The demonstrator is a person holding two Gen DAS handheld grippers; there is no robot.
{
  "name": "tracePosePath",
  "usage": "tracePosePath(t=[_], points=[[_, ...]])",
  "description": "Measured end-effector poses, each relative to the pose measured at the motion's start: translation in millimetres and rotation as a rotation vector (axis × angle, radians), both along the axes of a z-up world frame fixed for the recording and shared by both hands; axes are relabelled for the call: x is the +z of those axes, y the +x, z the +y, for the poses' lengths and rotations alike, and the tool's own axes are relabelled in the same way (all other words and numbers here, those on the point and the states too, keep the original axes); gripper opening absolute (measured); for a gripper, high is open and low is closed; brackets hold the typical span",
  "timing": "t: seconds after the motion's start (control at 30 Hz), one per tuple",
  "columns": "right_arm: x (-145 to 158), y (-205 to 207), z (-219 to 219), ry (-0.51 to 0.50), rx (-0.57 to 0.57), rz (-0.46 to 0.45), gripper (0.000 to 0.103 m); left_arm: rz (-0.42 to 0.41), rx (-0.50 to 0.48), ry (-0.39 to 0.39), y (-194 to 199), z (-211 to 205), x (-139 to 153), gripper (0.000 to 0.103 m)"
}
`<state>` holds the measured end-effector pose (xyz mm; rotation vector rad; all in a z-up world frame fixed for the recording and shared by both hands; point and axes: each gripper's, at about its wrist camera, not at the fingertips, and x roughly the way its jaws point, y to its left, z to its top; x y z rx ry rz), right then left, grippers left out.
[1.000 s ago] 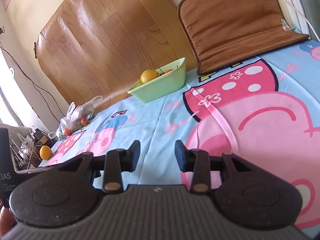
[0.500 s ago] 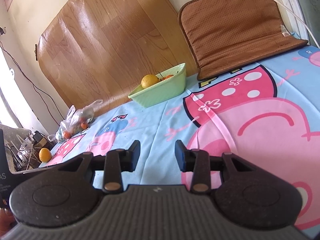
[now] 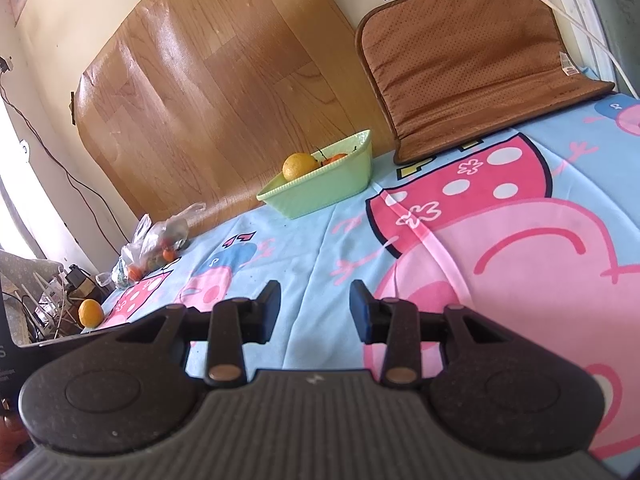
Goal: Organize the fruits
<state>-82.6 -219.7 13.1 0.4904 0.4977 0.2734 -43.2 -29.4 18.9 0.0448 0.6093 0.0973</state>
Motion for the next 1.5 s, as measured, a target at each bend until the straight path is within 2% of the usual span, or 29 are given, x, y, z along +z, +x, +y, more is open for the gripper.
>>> tracePosePath(t=[0.5, 1.07, 1.27, 1.5], points=[[-1, 1, 0, 0.001, 0.002, 0.007, 0.042, 0.009, -0.022, -0.012, 1, 0, 1, 0.103], [-9, 11, 12, -0.018, 0.03, 0.044, 0.042, -0.013, 0.024, 0.015, -2, 8, 3, 0.103], [-8, 7, 11, -0.016, 0.033, 0.036, 0.042, -0.045, 0.052, 0.032, -8, 11, 6, 0.103], [-4, 4, 5, -0.01, 0.015, 0.024, 0.042, -0.012, -0.003, -0.006, -5, 5, 6, 0.103]])
